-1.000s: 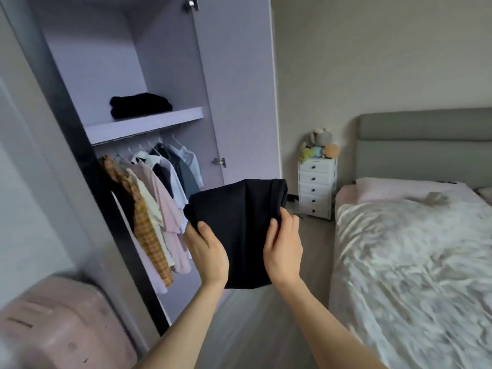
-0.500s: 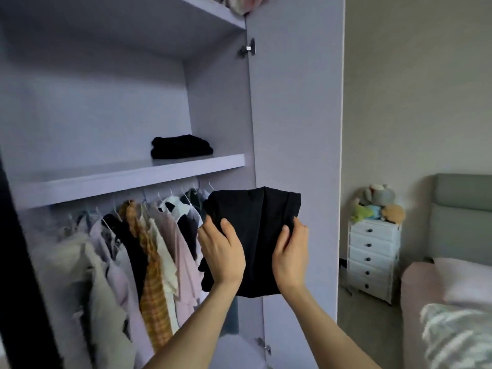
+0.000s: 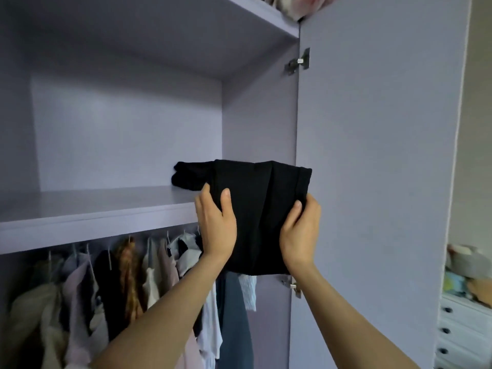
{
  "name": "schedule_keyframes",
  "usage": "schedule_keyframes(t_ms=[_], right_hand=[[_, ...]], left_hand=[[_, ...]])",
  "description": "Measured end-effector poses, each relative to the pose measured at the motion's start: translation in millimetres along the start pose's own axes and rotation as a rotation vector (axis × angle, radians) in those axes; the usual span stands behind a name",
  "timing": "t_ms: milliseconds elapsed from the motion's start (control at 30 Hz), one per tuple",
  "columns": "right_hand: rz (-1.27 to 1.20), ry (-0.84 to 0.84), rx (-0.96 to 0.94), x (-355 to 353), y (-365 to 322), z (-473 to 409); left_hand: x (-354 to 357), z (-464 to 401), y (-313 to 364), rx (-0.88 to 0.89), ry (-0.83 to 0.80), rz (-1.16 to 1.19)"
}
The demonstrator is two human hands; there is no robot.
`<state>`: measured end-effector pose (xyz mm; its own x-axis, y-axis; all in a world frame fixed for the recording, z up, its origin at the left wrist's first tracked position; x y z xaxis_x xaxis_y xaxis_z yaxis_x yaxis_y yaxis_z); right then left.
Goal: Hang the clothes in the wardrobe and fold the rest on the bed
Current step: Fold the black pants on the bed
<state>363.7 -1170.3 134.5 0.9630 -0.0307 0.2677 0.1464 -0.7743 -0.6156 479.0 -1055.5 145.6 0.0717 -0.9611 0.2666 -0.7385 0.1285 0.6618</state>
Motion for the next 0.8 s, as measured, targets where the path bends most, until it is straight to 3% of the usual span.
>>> schedule_keyframes(t_ms=[400,700,800], right_hand=[[-0.199,0.025,-0.103,228.0,11.4,-118.8],[-0.085,-0.138,-0.138,384.2,74.6,-187.4],[-0.057,-0.196,-0.144,437.2,101.9,-198.9]], left_hand=[[98.0,-206.2,-45.6,0.091,0.228,0.139],[200.1,-298.4,-135.8,-0.094,0.237,0.045],[225.8,-322.1,-169.1,-0.077,0.267,-0.052]])
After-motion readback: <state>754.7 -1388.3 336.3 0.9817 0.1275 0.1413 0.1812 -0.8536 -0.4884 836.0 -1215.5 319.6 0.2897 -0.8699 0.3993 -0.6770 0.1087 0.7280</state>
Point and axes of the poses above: each hand's wrist, its own z-axis away from the middle knuckle, its own x-axis out of the palm, y = z × x, the point moved 4 cm from there along -z, towards the middle knuckle, and after that the axes turned 14 degrees about y, right-handed, at the moved point
